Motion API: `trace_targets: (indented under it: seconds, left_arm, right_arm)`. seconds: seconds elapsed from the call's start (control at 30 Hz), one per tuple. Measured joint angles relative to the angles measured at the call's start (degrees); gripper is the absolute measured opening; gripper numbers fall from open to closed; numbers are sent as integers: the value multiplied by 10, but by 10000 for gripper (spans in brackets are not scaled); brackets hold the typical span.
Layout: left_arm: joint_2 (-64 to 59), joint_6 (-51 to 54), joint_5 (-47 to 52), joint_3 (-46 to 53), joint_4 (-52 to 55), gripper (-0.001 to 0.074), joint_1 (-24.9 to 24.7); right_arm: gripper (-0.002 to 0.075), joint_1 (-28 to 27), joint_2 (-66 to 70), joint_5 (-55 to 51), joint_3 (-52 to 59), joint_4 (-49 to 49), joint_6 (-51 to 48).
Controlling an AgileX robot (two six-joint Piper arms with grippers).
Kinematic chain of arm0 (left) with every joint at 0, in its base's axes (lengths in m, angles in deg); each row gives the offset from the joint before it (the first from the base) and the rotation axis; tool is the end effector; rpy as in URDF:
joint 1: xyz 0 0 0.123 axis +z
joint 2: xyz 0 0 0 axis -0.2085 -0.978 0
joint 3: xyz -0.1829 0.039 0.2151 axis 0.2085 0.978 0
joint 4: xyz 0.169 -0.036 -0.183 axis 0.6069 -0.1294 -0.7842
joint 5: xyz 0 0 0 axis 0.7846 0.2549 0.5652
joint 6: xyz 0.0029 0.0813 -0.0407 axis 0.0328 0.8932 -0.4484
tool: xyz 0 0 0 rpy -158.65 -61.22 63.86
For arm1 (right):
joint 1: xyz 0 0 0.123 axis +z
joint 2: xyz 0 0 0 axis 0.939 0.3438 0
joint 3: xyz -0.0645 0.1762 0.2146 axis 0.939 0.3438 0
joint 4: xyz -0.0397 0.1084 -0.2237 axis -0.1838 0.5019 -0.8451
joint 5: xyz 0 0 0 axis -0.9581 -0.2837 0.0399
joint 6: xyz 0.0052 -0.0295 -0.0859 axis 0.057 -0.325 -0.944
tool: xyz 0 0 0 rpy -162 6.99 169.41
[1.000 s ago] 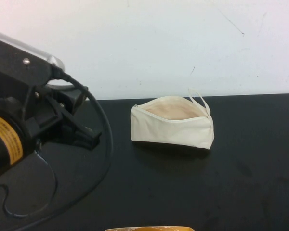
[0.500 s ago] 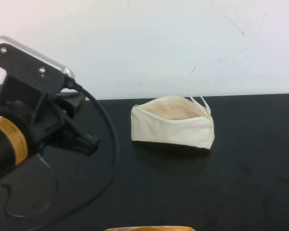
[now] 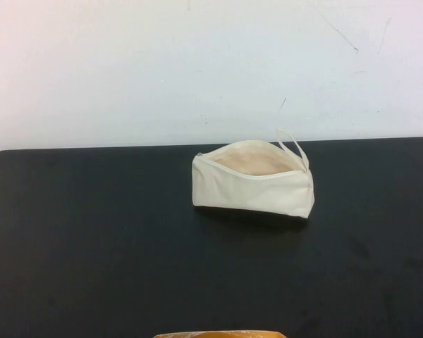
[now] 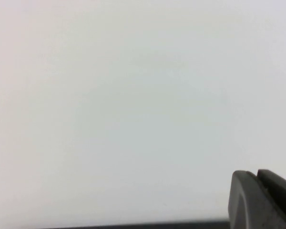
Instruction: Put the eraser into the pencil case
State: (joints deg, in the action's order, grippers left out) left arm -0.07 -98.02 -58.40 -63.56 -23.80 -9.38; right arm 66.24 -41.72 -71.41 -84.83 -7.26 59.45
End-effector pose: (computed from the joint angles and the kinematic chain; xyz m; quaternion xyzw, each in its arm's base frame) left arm 0.1399 -0.0359 0.4099 0.0222 0.7117 -0.1042 0.6944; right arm 0.0529 -0.0050 0.1740 -0.0024 0.7974 -0.0514 0.6012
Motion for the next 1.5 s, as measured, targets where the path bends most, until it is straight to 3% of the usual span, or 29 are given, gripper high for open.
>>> trace_targets:
  seconds: [0.23, 0.53, 0.77, 1.0, 1.1, 1.23, 1.5]
  left_arm:
    - [68, -7, 30, 15, -76, -1, 109]
    - [228, -5, 51, 184, -157, -1, 212]
    - [352, -5, 53, 332, -213, -1, 219]
    - [376, 4, 42, 432, -265, -1, 219]
    - [377, 76, -31, 456, -305, -1, 219]
    - [378, 257, -129, 478, -393, -1, 219]
    - [416, 375, -87, 492, -424, -1, 219]
  right_arm:
    - [-1, 0, 0, 0, 0, 0, 0]
    - [-1, 0, 0, 0, 0, 0, 0]
    - [-1, 0, 0, 0, 0, 0, 0]
    - [-1, 0, 0, 0, 0, 0, 0]
    - [-1, 0, 0, 0, 0, 0, 0]
    - [-1, 0, 0, 0, 0, 0, 0]
    - [-1, 0, 0, 0, 0, 0, 0]
